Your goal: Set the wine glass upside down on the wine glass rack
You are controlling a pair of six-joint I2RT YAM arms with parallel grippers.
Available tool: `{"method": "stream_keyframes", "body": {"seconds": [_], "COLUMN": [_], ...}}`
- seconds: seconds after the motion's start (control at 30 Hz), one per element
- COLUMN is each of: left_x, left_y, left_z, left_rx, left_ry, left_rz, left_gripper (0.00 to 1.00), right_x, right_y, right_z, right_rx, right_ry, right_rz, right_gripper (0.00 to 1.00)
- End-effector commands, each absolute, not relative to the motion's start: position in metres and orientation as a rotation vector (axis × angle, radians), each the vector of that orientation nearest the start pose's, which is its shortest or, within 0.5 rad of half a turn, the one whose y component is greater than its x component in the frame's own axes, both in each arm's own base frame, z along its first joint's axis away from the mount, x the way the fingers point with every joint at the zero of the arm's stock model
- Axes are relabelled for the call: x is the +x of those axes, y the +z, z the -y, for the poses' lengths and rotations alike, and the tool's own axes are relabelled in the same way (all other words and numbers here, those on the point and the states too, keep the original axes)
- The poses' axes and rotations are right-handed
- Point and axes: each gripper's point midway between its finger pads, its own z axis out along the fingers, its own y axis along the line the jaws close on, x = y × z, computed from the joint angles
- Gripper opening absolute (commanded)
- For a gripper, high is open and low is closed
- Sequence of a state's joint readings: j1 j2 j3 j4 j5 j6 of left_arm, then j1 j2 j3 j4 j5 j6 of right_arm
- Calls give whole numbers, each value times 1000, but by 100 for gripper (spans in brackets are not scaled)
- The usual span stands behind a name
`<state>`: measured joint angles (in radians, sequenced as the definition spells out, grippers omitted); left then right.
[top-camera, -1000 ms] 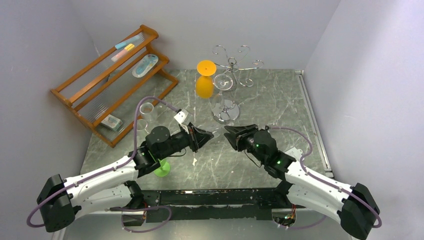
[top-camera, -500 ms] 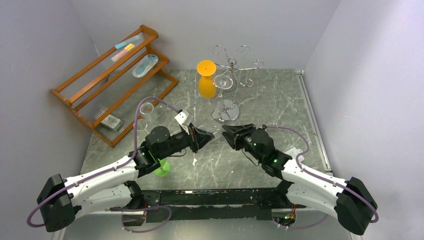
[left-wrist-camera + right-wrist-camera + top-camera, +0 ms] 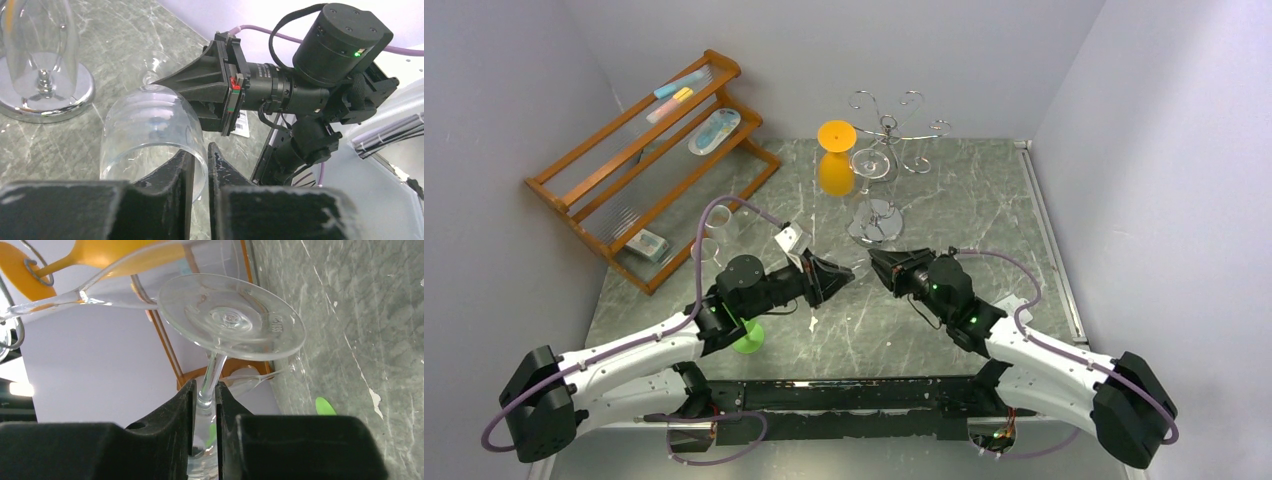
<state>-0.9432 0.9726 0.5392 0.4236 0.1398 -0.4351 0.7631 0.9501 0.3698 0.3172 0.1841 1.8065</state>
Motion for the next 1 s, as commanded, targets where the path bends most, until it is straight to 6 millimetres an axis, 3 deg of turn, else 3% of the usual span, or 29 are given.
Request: {"method": "stream_keyframes", "body": {"seconds": [0.0,0.2,0.4,0.57,0.73,0.97], "left_x": [160,159,155,154,156,155], "left_y": [254,240,241,248,264,305], "left_z": [327,315,305,298,290,294], "left_rx": [591,532,498,499,477,485], "left_ry": [-1283,-1271,-1281,-1254,-1227,-1255], "left_rz": [-1563,-1618,-1617,-1601,-1581,-1536], "left_gripper": [25,47,62,77,89,96], "right_x": [246,256,262,262,254,237], "right_y": [203,215,235,251,266,287], "right_z": [-243,-217,-205,-195,-189,-197], "right_rx": [1114,1008,843,598,348,-60], "right_ry": [1544,1417,1307,1176,1062,904], "right_rz": [-1743,-1650,-1577,-1500,-1419,-1308], "right_gripper": [0,0,0,0,0,0]}}
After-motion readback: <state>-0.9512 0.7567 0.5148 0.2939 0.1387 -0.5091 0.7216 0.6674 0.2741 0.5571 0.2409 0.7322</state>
